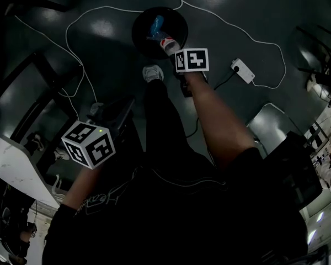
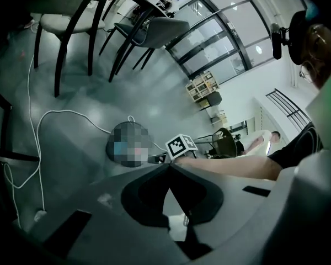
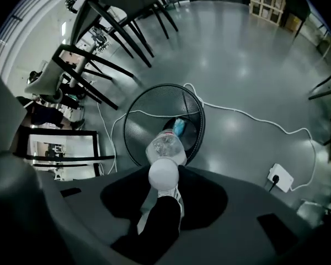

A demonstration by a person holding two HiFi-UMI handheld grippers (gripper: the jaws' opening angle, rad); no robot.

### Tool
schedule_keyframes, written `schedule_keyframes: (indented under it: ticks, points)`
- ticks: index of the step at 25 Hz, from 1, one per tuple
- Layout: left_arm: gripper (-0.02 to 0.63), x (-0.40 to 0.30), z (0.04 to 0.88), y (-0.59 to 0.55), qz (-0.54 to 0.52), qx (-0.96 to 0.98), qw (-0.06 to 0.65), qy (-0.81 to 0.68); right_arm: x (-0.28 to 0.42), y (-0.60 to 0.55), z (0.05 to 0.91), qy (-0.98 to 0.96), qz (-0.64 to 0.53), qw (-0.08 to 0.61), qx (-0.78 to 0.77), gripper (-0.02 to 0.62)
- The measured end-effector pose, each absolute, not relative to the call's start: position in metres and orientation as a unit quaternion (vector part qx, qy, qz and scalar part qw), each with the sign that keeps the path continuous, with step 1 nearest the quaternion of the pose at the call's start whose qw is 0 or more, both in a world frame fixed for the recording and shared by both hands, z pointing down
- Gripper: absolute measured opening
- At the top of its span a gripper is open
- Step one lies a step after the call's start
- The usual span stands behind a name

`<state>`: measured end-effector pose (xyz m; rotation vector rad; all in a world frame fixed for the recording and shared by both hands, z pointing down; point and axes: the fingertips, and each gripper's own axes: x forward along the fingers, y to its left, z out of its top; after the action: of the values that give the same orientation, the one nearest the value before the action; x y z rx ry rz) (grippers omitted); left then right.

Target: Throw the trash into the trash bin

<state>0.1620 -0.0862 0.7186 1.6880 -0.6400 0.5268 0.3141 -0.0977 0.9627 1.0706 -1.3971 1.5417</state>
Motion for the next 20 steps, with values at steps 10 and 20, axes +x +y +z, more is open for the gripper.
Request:
schedule_keyframes:
  ticks: [10, 20]
  points:
    - [0.005, 0.156, 0.725, -0.081, 0.221, 0.716, 0.592, -0.295, 0.308, -0.102, 0.964, -0.549, 0.635, 0.321, 0.439, 0.308]
    - [0.006, 0.156, 0.687, -0.093, 0.177, 0.737, 0.575, -0.308, 0.302, -0.117, 0.861, -0.663, 0.591, 0.199, 0.415, 0.212]
